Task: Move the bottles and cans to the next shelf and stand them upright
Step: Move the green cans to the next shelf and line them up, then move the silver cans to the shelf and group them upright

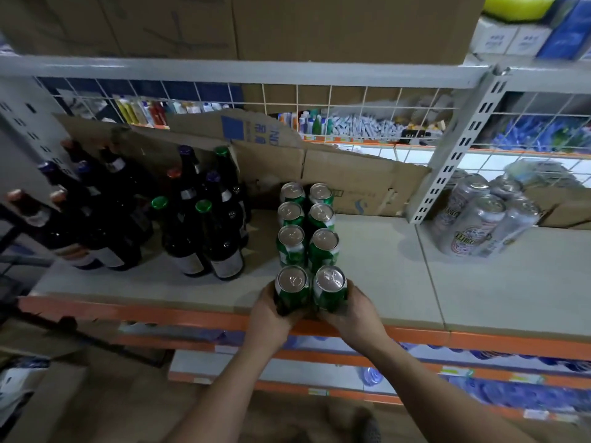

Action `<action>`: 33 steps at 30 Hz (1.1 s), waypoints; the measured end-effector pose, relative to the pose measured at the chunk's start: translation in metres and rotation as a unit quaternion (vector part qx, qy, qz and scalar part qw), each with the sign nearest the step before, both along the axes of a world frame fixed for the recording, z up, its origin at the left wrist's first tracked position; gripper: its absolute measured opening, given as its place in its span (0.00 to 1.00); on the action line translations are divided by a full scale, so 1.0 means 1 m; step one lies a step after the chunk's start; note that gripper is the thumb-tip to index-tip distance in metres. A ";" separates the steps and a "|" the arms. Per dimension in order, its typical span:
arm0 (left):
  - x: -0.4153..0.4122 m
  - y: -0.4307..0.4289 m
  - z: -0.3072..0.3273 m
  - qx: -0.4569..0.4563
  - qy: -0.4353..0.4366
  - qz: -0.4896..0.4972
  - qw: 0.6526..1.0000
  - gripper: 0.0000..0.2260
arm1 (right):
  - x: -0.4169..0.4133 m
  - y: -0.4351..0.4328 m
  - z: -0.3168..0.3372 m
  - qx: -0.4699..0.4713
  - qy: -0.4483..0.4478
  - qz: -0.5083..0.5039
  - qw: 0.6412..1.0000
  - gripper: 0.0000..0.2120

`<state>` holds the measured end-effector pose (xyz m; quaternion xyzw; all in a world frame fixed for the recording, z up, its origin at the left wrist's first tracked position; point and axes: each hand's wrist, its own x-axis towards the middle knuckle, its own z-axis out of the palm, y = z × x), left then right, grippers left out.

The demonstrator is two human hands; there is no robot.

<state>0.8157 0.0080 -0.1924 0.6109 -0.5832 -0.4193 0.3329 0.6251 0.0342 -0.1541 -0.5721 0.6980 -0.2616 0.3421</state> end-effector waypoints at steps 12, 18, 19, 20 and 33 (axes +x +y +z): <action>-0.003 -0.026 0.024 -0.028 -0.088 -0.029 0.995 0.31 | -0.009 -0.038 -0.001 0.037 0.046 0.038 0.998 0.33; -0.024 -0.006 0.101 -0.211 -0.060 -0.034 0.975 0.32 | -0.072 -0.015 0.056 -0.059 -0.018 0.029 0.998 0.47; -0.037 -0.006 0.114 -0.210 -0.036 -0.055 0.976 0.30 | -0.090 -0.011 0.066 -0.083 -0.016 0.020 0.996 0.45; -0.055 -0.007 0.124 -0.198 -0.011 -0.082 0.977 0.29 | -0.110 -0.006 0.076 -0.100 -0.011 0.007 0.995 0.43; -0.470 0.009 0.125 -0.128 0.077 -0.352 0.924 0.26 | -0.482 0.105 0.100 -0.091 0.070 -0.262 0.958 0.34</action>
